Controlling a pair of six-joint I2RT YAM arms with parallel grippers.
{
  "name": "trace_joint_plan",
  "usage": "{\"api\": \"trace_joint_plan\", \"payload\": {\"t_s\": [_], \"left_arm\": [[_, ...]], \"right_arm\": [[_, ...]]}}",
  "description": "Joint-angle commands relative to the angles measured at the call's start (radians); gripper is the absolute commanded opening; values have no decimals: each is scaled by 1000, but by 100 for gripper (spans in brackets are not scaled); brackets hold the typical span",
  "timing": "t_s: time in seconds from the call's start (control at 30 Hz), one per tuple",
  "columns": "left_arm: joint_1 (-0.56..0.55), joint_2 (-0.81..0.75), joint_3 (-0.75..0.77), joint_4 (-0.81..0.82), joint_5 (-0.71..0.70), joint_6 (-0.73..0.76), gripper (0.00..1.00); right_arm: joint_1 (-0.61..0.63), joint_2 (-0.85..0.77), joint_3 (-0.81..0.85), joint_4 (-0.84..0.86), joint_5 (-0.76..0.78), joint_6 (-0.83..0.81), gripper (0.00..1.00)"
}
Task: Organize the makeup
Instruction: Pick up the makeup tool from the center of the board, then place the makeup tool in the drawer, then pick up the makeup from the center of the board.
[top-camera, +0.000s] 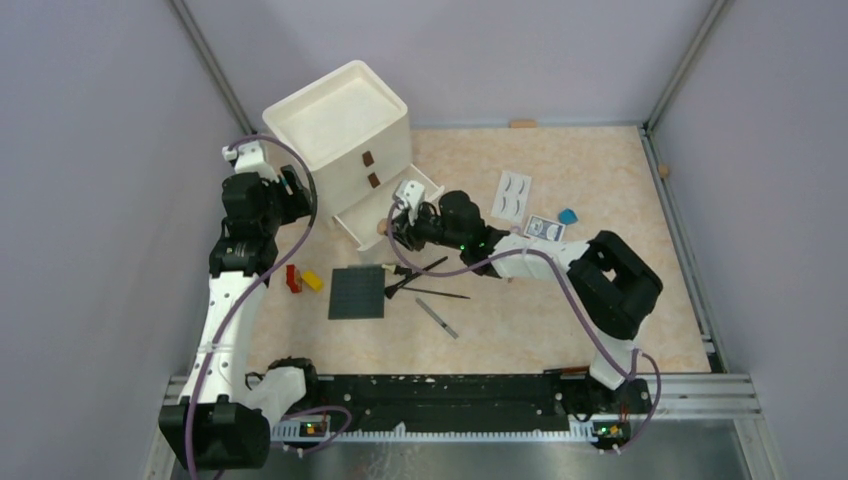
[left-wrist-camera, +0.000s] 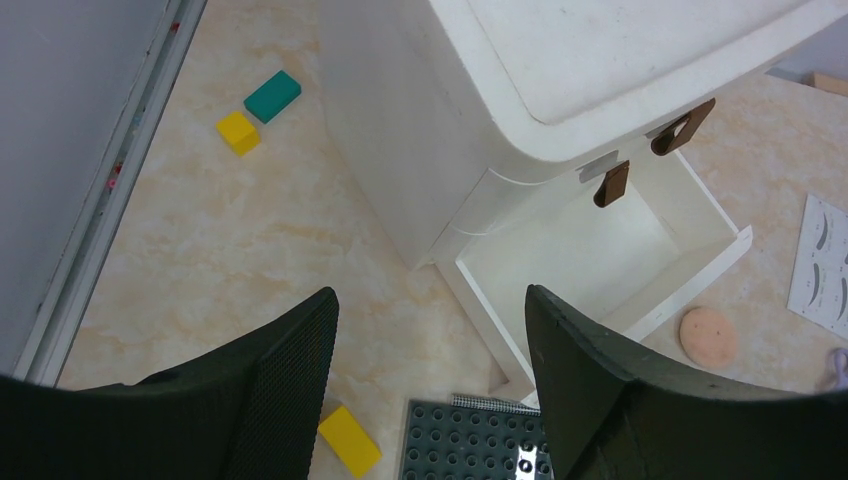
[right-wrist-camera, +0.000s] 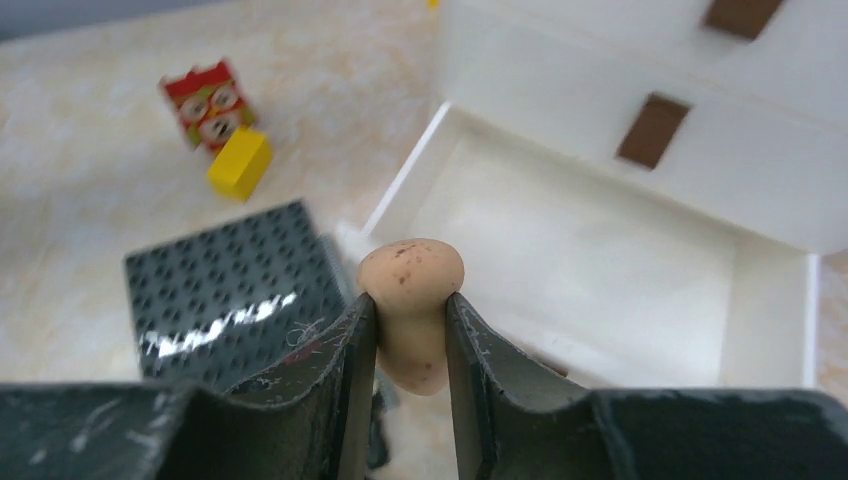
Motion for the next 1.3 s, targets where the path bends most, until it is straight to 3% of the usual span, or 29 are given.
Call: {"api": "trace_joint_plan", "payload": {"t_s": [0.0,0.17,0.3,0.37,0.57,0.9,1.27], "left_arm": [[7,-23,-7,39,10,8,74],[9,-26,-7,39,10,8,74],[8,-28,-8,38,10,8,74],[9,-28,-9,38,10,8,74],[9,-27,-8,41,10,8,74],[10,-19,-9,43,51,5,74],[10,-22,-10,44,54,5,75]], "right_arm": [[2,96,200,44,214,170,30],[-2,195,365,-61,387,210,38],[-6,221,408,-101,433,224,66],[-5,210,395,-97,424,218,70],[-6,131,304,-89,357,130,68],[-6,-45,57,-195,68,-43,54],[-6,67,99,-281,-10,-84,43]]}}
